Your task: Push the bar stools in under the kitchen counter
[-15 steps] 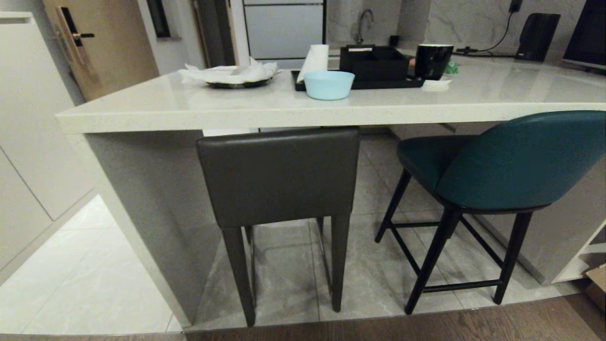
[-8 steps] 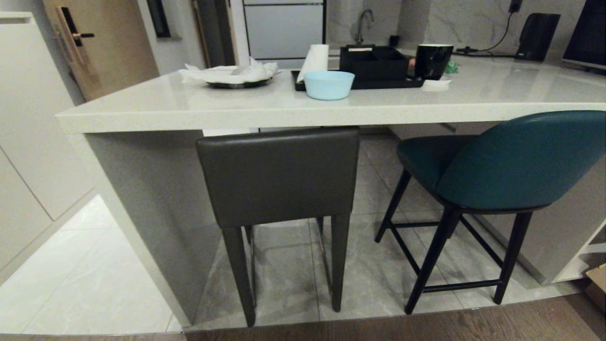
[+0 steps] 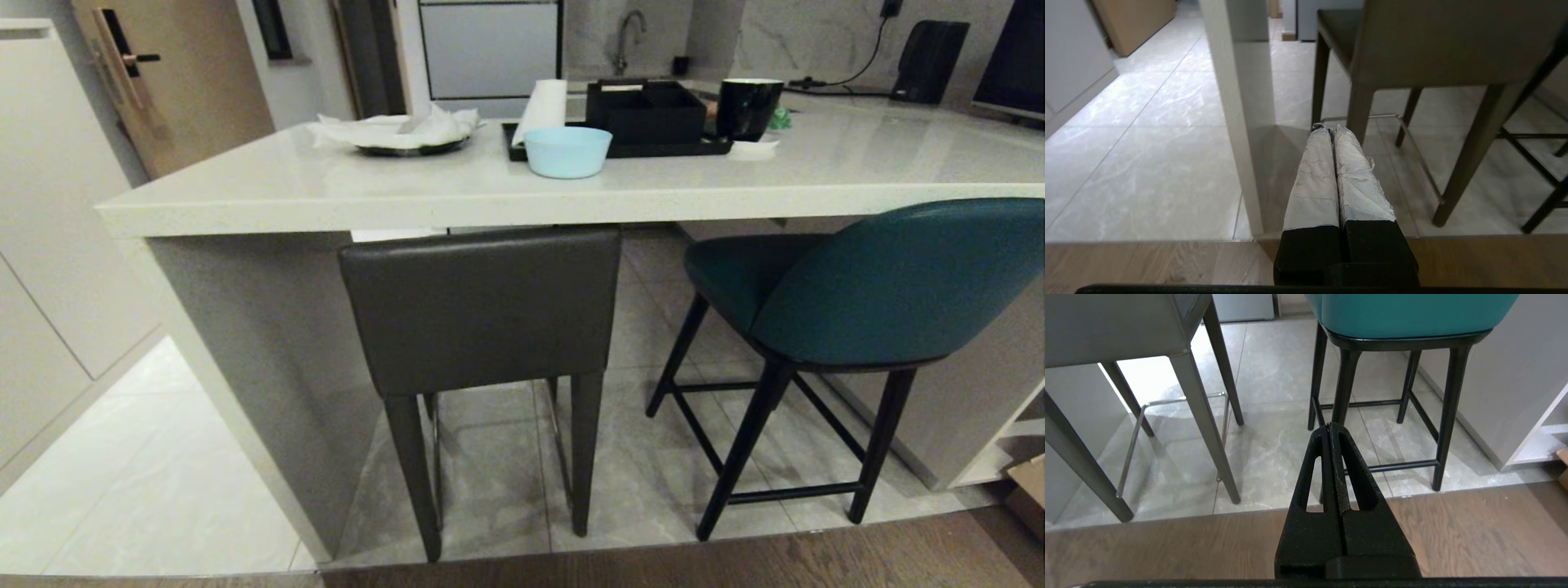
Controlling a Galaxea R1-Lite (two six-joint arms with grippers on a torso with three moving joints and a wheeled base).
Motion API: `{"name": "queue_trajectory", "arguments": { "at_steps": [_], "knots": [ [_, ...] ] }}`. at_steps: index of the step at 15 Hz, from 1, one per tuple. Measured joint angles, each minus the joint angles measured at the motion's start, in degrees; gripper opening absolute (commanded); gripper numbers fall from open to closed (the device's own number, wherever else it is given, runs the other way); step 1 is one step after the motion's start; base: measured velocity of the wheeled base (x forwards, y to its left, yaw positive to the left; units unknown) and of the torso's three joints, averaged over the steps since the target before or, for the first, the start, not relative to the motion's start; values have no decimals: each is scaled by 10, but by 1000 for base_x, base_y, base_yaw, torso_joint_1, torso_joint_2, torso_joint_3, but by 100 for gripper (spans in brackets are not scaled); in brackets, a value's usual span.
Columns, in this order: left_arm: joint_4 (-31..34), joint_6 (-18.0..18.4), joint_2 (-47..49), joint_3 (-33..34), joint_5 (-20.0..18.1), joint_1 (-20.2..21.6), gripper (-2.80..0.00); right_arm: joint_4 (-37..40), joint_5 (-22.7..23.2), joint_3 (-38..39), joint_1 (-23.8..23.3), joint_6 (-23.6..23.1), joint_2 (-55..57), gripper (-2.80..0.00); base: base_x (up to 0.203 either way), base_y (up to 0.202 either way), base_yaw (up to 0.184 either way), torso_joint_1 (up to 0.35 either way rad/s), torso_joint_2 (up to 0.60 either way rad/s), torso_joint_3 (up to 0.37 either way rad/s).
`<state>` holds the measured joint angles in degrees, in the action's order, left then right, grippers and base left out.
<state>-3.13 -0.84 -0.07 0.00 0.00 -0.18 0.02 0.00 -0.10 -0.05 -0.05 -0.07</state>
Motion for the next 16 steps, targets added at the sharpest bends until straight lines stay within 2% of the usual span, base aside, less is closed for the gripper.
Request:
{"name": "queue_trajectory", "arguments": {
  "at_steps": [4, 16],
  "knots": [
    [-1, 0, 0, 0, 0, 0, -280, 0, 0, 0, 0, -1, 0, -280, 0, 0, 0, 62, -191, -102],
    [-1, 0, 0, 0, 0, 0, -280, 0, 0, 0, 0, -1, 0, -280, 0, 0, 0, 1, -3, -2]
  ]
}}
